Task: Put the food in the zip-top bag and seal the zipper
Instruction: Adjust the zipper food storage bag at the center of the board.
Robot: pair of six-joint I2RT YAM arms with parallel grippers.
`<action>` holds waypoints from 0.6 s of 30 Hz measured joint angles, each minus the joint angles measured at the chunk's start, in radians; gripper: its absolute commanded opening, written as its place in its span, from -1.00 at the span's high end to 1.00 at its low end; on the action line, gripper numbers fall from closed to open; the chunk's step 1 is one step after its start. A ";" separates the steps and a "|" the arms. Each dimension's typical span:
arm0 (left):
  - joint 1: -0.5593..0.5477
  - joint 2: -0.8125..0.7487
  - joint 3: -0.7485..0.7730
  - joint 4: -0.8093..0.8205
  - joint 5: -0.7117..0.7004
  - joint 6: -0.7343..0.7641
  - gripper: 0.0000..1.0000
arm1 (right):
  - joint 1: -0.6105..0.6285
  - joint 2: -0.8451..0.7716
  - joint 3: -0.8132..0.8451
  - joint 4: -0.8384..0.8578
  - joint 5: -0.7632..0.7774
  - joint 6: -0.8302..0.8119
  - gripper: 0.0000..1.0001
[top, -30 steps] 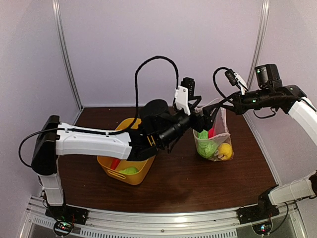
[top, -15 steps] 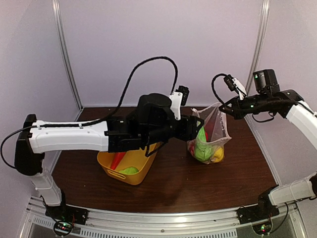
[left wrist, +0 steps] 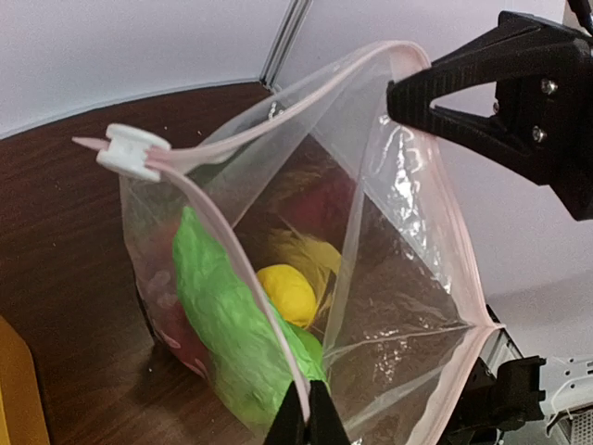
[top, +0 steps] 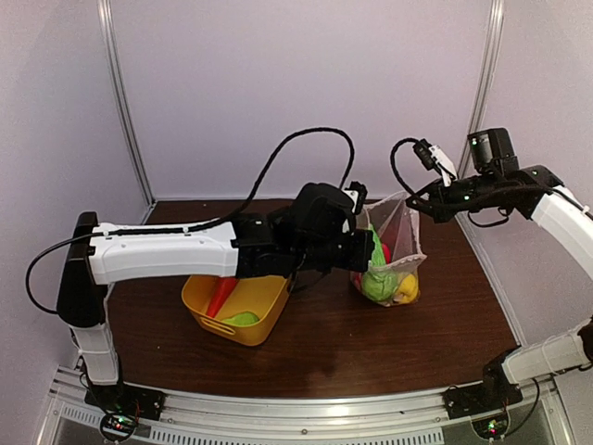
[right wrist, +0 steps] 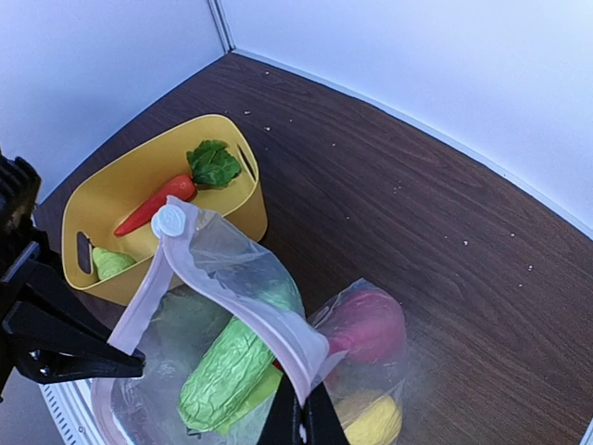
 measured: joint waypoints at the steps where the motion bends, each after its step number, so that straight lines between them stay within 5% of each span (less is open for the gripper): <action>1: 0.008 0.003 0.014 -0.005 0.001 0.004 1.00 | 0.000 0.010 0.018 -0.006 0.016 -0.001 1.00; 6: 0.073 0.117 0.253 -0.015 0.039 0.045 1.00 | -0.005 0.076 0.146 -0.024 0.111 0.000 1.00; 18: 0.086 0.258 0.402 0.027 0.101 0.130 1.00 | -0.005 0.066 0.169 -0.060 0.277 -0.023 1.00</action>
